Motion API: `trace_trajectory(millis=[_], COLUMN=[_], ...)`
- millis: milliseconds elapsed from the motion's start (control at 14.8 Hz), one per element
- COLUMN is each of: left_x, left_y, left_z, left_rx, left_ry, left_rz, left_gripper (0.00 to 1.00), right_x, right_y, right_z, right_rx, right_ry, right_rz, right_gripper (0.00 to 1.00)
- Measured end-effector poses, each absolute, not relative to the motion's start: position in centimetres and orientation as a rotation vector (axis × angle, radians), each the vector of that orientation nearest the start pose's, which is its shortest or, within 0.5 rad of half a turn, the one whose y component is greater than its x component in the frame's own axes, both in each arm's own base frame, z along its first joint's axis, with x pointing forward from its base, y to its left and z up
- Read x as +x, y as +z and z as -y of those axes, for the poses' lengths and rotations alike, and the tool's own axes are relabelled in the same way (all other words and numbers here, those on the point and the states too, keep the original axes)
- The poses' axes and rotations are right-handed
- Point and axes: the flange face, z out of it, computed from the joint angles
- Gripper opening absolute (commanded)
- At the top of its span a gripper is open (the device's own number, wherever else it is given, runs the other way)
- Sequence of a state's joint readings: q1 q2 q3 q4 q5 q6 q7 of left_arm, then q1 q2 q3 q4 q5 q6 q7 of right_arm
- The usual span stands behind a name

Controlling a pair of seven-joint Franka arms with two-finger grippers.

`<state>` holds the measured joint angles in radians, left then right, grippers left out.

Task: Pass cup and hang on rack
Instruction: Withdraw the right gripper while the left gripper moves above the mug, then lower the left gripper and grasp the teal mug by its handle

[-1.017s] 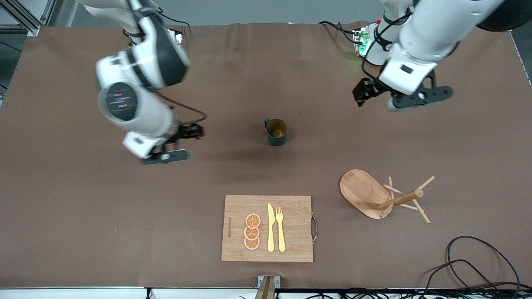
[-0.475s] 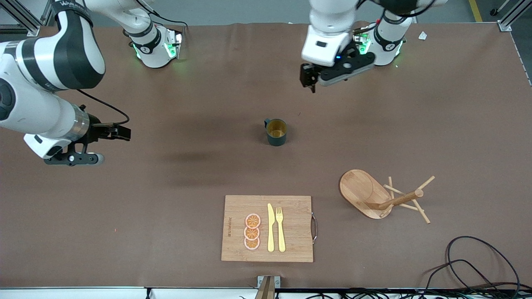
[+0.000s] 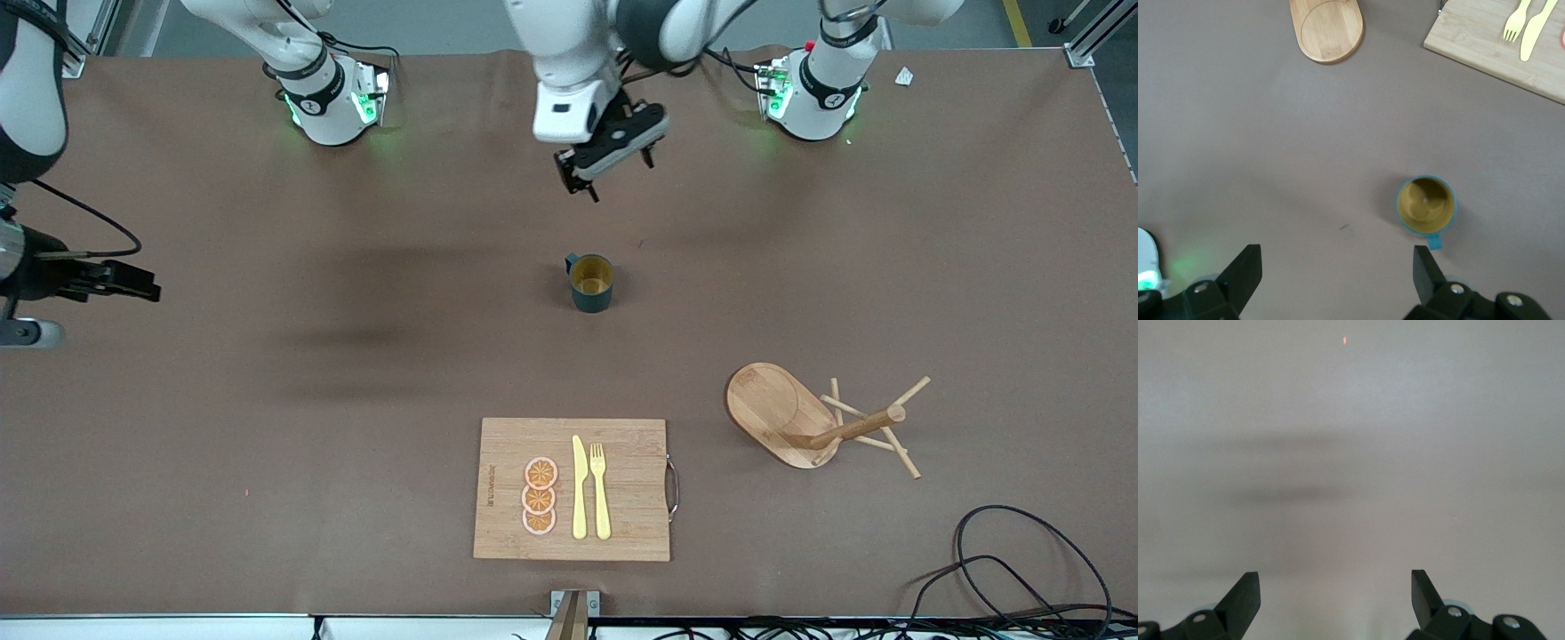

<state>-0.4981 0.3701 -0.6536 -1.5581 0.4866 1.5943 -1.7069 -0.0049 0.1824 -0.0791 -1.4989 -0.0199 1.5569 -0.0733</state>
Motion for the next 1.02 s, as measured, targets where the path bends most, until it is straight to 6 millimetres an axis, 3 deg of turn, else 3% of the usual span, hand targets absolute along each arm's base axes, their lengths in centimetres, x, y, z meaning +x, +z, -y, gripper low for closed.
trace_trajectory(millis=[203,542,1017], left_x=[33.6,33.2,30.7], left_y=[39.0,29.2,20.8], left_z=[56.9,59.0,62.1], left_rx=[-2.697,-2.537,-2.459], left_ry=[-0.424,-0.601,-0.8], left_rz=[0.769,0.871,0.835], left_gripper=[1.0,1.0,1.0], right_x=[60.0,60.2,59.3], right_y=[56.0,56.6,56.2], right_z=[5.2,4.9,4.4], right_rx=[-3.162,-3.163,-3.143], right_ry=[0.203,0.196,0.316], right_rz=[-0.024,-0.015,-0.008], right_gripper=[1.0,1.0,1.0])
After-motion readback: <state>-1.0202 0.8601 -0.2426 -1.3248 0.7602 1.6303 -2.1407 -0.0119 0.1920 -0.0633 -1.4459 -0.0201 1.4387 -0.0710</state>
